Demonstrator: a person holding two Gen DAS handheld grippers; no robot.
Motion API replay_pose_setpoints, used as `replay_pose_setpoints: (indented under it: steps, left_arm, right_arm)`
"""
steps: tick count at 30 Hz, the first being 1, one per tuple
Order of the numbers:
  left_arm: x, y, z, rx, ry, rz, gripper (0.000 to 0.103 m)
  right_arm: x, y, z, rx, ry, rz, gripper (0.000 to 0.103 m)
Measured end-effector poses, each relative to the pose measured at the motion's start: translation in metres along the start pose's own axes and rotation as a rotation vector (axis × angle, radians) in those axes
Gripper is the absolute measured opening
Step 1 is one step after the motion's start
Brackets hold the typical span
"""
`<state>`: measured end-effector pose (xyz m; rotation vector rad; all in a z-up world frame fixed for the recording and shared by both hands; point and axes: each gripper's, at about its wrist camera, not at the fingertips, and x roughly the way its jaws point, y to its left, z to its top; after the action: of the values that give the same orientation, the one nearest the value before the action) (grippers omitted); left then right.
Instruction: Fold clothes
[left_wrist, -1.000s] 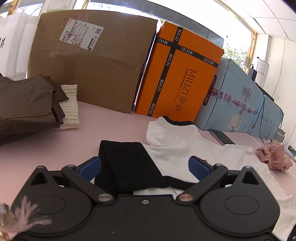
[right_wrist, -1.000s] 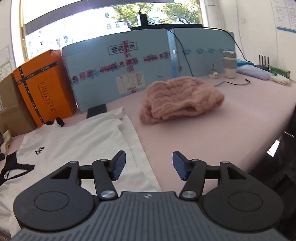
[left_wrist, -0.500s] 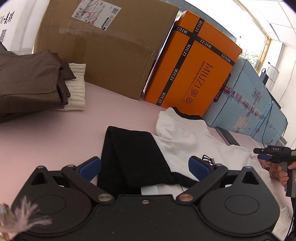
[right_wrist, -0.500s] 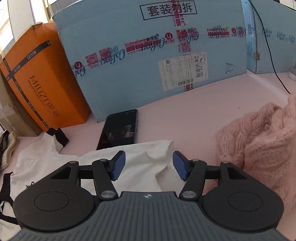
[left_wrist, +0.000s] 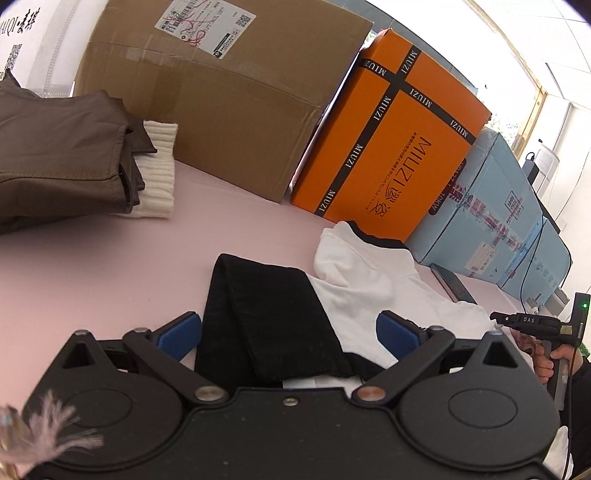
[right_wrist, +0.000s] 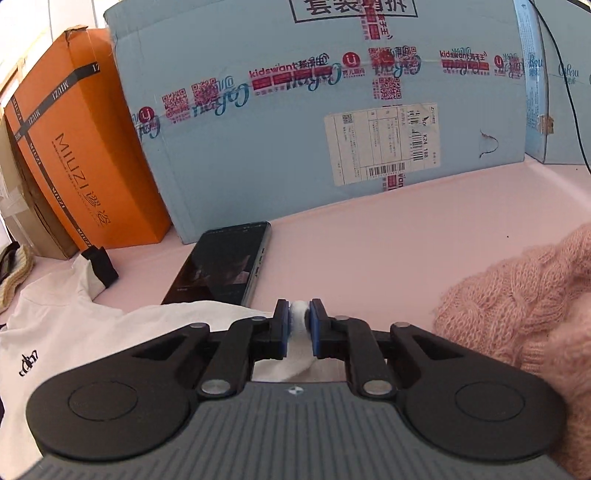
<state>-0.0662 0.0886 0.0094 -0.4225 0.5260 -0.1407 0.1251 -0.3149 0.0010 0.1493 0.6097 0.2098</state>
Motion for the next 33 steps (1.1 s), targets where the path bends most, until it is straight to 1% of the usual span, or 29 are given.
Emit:
replay_pose_setpoints:
  steps: [3, 7, 8, 9, 10, 11, 12, 14, 19, 24, 26, 29, 31, 33]
  left_arm:
    - [0.000, 0.000, 0.000, -0.001, 0.000, -0.001, 0.103]
    - [0.000, -0.001, -0.001, -0.001, 0.000, 0.000, 0.103]
    - [0.000, -0.001, -0.001, -0.001, -0.001, 0.000, 0.103]
    - [0.000, -0.001, -0.001, -0.001, -0.001, -0.001, 0.103]
    - [-0.001, -0.001, -0.001, -0.001, -0.001, -0.001, 0.103]
    - [-0.001, -0.001, -0.001, -0.001, -0.001, -0.001, 0.103]
    - [-0.001, -0.001, -0.001, -0.001, -0.001, -0.001, 0.103]
    - [-0.001, -0.001, -0.001, 0.000, -0.002, 0.000, 0.103]
    - [-0.001, -0.001, -0.001, 0.004, -0.004, 0.001, 0.103]
    - [-0.001, -0.001, -0.001, 0.007, -0.004, 0.002, 0.103]
    - [-0.001, -0.002, -0.001, 0.009, -0.005, 0.003, 0.103]
    - [-0.002, -0.002, -0.001, 0.012, -0.007, 0.005, 0.103]
    - [-0.002, -0.002, -0.001, 0.015, -0.008, 0.007, 0.103]
    - [-0.002, -0.002, -0.001, 0.015, -0.009, 0.008, 0.103]
  right_arm:
    - [-0.001, 0.005, 0.005, -0.060, -0.039, -0.045, 0.010]
    - [0.012, 0.004, 0.007, -0.087, 0.016, -0.067, 0.011]
    - [0.012, 0.002, 0.008, -0.072, 0.013, -0.077, 0.013]
    - [0.010, 0.000, 0.009, -0.053, 0.007, -0.088, 0.024]
    - [0.004, -0.002, 0.010, -0.026, -0.005, -0.106, 0.038]
    - [-0.002, -0.005, 0.011, 0.003, -0.019, -0.127, 0.044]
    - [-0.011, -0.006, 0.012, 0.029, -0.027, -0.124, 0.048]
    - [-0.031, -0.005, 0.011, 0.060, -0.039, -0.095, 0.048]
    - [-0.065, 0.024, -0.014, -0.024, 0.015, -0.083, 0.046]
    - [-0.086, 0.041, -0.043, -0.056, 0.038, -0.077, 0.046]
    - [-0.090, 0.042, -0.051, -0.063, 0.054, -0.101, 0.046]
    - [-0.094, 0.037, -0.060, -0.085, 0.068, -0.165, 0.046]
    - [-0.098, 0.033, -0.064, -0.096, 0.057, -0.220, 0.050]
    - [-0.103, 0.028, -0.065, -0.106, 0.050, -0.312, 0.050]
